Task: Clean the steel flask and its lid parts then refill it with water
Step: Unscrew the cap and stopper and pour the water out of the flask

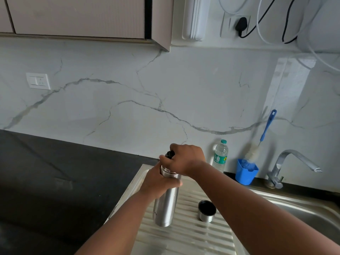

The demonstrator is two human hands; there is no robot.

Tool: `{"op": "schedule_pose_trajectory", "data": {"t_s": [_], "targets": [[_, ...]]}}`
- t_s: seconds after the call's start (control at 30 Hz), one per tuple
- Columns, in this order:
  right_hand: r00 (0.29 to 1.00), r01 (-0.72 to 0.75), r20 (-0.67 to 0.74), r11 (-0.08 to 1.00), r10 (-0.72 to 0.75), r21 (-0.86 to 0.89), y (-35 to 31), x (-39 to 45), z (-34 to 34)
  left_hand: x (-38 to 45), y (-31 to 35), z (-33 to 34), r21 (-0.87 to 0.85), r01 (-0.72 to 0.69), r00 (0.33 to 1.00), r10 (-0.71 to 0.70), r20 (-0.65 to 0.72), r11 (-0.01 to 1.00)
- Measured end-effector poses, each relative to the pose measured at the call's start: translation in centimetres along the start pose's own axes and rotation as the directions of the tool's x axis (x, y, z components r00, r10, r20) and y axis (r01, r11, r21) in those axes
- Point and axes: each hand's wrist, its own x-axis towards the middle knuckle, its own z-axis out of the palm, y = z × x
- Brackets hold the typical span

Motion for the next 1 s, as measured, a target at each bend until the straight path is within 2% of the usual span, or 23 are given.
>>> {"op": "schedule_pose_trajectory", "data": {"t_s": [0.1, 0.2, 0.33, 0.5, 0.63, 0.83, 0.93, 1.0], "targets": [[0.999, 0.042, 0.005, 0.999, -0.042, 0.008, 0.4, 0.2, 0.0, 0.4, -0.4, -0.6, 0.000, -0.029, 0.997, 0.029, 0.070, 1.000], [0.988, 0.147, 0.037, 0.989, -0.148, 0.012, 0.7, 0.4, -0.4, 0.6, -0.5, -1.1, -0.010, -0.047, 0.994, 0.048, 0.103, 0.999], [0.958, 0.255, 0.122, 0.966, -0.259, 0.048, 1.3, 0.7, -1.1, 0.8, -0.6, -1.6, -0.012, -0.060, 0.987, 0.061, 0.146, 0.998], [0.924, 0.299, 0.244, 0.954, -0.295, 0.021, 1.5, 1.0, -1.5, 1.2, -0.7, -1.8, -0.029, -0.090, 0.984, 0.093, 0.151, 0.996], [0.897, 0.253, 0.340, 0.959, -0.282, 0.127, 1.5, 1.3, -2.1, 1.4, -0.4, -1.7, -0.071, -0.097, 0.980, 0.108, 0.170, 0.993], [0.806, 0.195, 0.491, 0.931, -0.331, 0.308, 0.6, 1.2, -3.5, 1.7, -1.3, -1.7, -0.046, -0.061, 0.986, 0.067, 0.153, 0.997], [0.837, 0.070, 0.473, 0.911, -0.275, 0.406, 0.2, 1.1, -3.9, 1.7, -1.2, -1.8, -0.039, -0.066, 0.987, 0.071, 0.144, 0.997], [0.890, 0.013, 0.431, 0.953, -0.150, 0.303, 0.1, 1.4, -3.9, 1.7, -1.1, -1.8, -0.047, -0.069, 0.987, 0.075, 0.141, 0.997]]}}
